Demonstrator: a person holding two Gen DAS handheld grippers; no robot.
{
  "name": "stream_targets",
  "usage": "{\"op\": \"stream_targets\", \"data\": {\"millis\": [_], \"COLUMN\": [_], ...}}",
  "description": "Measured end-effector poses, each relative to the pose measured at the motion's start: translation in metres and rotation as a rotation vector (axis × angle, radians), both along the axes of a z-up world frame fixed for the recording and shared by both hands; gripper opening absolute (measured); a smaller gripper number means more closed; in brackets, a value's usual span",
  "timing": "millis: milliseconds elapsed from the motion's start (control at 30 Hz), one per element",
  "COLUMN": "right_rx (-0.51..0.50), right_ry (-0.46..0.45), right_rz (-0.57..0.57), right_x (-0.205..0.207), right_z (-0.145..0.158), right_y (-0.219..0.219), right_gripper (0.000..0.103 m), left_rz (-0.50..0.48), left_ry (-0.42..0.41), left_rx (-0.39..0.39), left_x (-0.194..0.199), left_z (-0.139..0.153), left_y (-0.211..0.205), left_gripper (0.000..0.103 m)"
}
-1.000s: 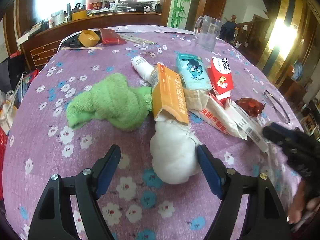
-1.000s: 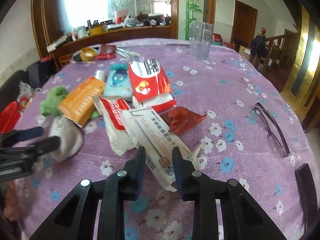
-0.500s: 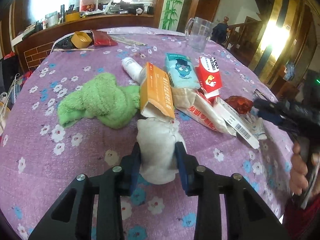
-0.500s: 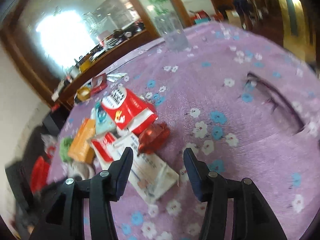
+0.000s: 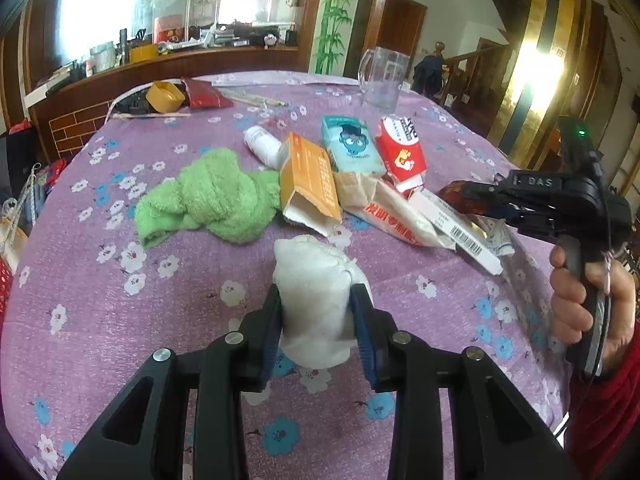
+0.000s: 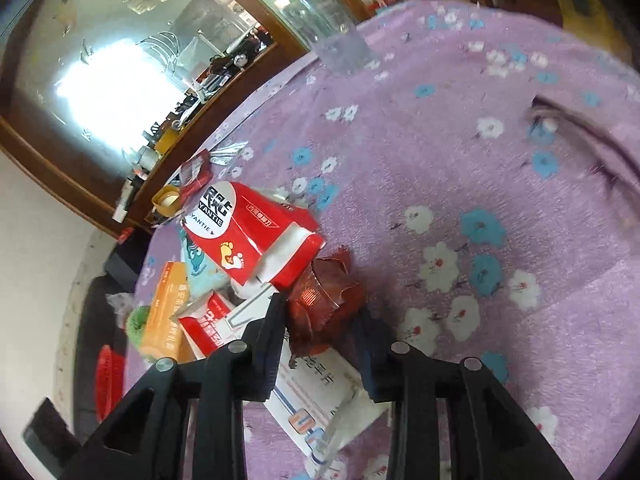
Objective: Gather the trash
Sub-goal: 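Grasp the white cloth ball with the left tool while the right tool grasps the brown snack wrapper, then carry the cloth ball with the left tool while the right tool carries the wrapper to the basket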
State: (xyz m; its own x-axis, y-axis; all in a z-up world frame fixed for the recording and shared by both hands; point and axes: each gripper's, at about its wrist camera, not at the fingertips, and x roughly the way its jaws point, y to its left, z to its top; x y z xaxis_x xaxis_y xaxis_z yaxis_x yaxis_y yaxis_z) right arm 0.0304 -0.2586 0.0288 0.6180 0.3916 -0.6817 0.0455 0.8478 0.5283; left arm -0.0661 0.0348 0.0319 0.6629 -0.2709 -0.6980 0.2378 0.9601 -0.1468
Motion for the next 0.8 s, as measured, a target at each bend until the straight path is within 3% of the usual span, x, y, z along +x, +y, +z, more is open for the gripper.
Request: {"op": "stream_targets", "data": {"millis": [367,800], "right_rx": [-0.099,-0.127], "right_ry": [-0.224,-0.275], "right_rz": [0.037,0.124], "right_x": [-0.078,-0.126], "right_z": [0.054,0.067], "right_y": [0.028,0.065], "right_gripper": [0.033,0.033], "left_rz": [0.023,0.06], "left_ry": [-0.05,-0.062], "left_rx": [-0.011,-0.018], "left_x": [-0.012,-0.027], "left_z": [0.015,0.022], "left_y": [0.012,0.028], "left_gripper": [0.033,0.033]}}
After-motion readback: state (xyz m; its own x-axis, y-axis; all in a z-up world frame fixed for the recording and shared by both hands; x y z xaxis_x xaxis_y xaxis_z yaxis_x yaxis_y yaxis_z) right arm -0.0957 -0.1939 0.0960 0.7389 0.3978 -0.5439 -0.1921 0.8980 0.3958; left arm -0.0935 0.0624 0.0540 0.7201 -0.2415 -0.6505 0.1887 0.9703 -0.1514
